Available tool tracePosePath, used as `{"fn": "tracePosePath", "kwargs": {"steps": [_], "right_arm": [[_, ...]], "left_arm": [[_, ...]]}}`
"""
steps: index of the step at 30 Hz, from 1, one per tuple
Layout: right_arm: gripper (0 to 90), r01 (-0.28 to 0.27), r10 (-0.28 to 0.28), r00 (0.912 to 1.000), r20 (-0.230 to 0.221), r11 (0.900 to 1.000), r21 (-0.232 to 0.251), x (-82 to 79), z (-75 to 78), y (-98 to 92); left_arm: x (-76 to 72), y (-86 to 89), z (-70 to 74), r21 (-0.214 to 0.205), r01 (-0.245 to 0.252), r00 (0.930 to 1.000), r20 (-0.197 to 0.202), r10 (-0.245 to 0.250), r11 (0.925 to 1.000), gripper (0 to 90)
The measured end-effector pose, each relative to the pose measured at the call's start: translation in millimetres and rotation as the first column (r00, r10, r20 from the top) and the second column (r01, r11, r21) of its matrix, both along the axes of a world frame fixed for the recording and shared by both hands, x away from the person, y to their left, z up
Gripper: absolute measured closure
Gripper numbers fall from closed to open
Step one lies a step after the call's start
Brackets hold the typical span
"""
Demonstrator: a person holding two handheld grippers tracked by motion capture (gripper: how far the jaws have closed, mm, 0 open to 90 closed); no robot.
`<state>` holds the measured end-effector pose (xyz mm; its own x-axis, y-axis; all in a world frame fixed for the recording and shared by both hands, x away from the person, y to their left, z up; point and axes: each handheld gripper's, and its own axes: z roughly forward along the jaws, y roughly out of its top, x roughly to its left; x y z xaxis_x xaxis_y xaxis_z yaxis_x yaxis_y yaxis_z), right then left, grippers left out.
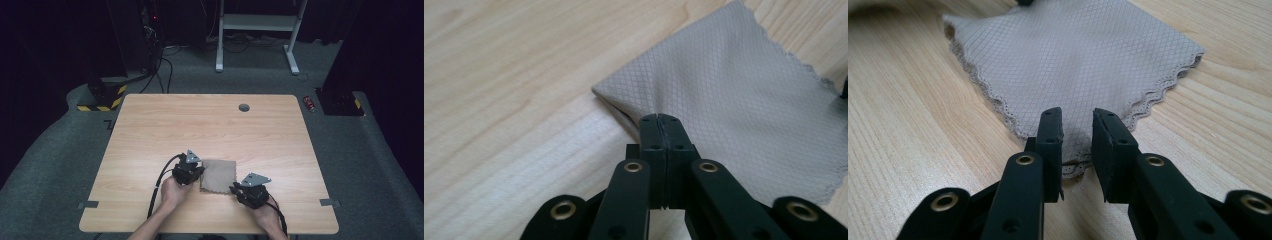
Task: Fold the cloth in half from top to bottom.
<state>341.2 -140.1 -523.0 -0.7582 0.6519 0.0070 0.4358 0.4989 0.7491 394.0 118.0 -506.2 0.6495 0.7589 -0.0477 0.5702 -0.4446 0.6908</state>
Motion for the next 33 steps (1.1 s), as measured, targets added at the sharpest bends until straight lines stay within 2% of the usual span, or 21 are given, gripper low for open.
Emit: {"fn": "tracePosePath", "kwargs": {"steps": [2,3,4,7,9,11,12,18,19,22,23,24,27,29,33], "right_arm": [[74.1,0.0,0.0,1.0,0.0,1.0,0.0,0.0,0.0,0.0],[74.1,0.001,-0.001,1.0,-0.001,1.0,0.0,-0.1,0.0,0.0],[74.1,0.001,-0.001,1.0,-0.001,1.0,0.0,-0.1,0.0,0.0],[74.0,0.0,0.0,1.0,-0.001,1.0,-0.001,-0.1,0.1,0.0],[74.0,0.0,0.0,1.0,-0.001,1.0,-0.001,-0.2,0.1,0.0],[73.9,0.001,-0.001,1.0,-0.001,1.0,-0.002,-0.6,0.1,0.1],[73.9,0.001,-0.001,1.0,-0.001,1.0,-0.002,-0.6,0.1,0.1],[73.9,-0.004,0.004,1.0,0.0,1.0,-0.001,0.0,0.0,-0.3],[73.9,-0.004,0.004,1.0,0.0,1.0,0.0,0.0,0.0,-0.3],[73.8,-0.001,0.001,1.0,-0.004,1.0,0.002,0.0,0.1,-0.3],[73.5,0.002,-0.002,1.0,-0.006,1.0,0.004,-0.1,0.0,-0.2],[73.5,0.002,-0.002,1.0,-0.006,1.0,0.004,-0.1,0.0,-0.2],[73.4,-0.001,0.001,1.0,-0.005,1.0,0.004,0.1,0.0,-0.5],[73.1,-0.003,0.003,1.0,-0.004,1.0,0.003,0.0,0.0,-0.7],[72.3,-0.005,0.005,1.0,-0.008,1.0,0.006,0.2,0.1,-1.8]], "left_arm": [[-0.2,0.9,3.9,-0.003,-0.001,0.9998,0.019,0.001,1.0,87.3],[-0.2,0.9,3.9,-0.003,-0.001,0.9998,0.019,0.001,1.0,83.6],[-1.6,0.5,4.3,-0.001,0.004,0.9998,0.017,-0.004,1.0,83.6],[-10.8,-2.9,4.4,-0.003,0.024,0.9996,0.015,-0.024,0.9997,63.1],[-16.7,-5.6,2.9,0.032,0.037,0.999,0.023,-0.038,0.9988,60.0],[-24.6,-4.9,-2.0,0.094,0.05,0.9985,0.02,-0.052,0.9943,58.5],[-24.6,-4.9,-2.0,0.094,0.05,0.9985,0.02,-0.052,0.9943,58.2],[-33.1,15.0,-0.1,0.078,0.001,1.0,0.01,-0.001,0.9969,56.4],[-35.0,17.7,1.6,0.054,-0.004,1.0,0.009,0.004,0.9985,56.4],[-44.3,14.8,6.8,-0.033,0.032,0.9995,-0.001,-0.032,0.999,53.7],[-48.3,8.0,6.9,-0.029,0.059,0.9983,-0.001,-0.059,0.9978,51.7],[-48.3,8.0,6.9,-0.029,0.059,0.9983,-0.001,-0.059,0.9978,51.2],[-52.1,-1.6,0.8,0.035,0.07,0.9976,-0.003,-0.07,0.9969,51.2],[-56.2,0.8,-4.8,0.077,0.07,0.9976,-0.003,-0.07,0.9946,51.1],[-62.2,11.2,-3.4,0.097,0.057,0.9984,-0.007,-0.056,0.9936,51.3]]}}
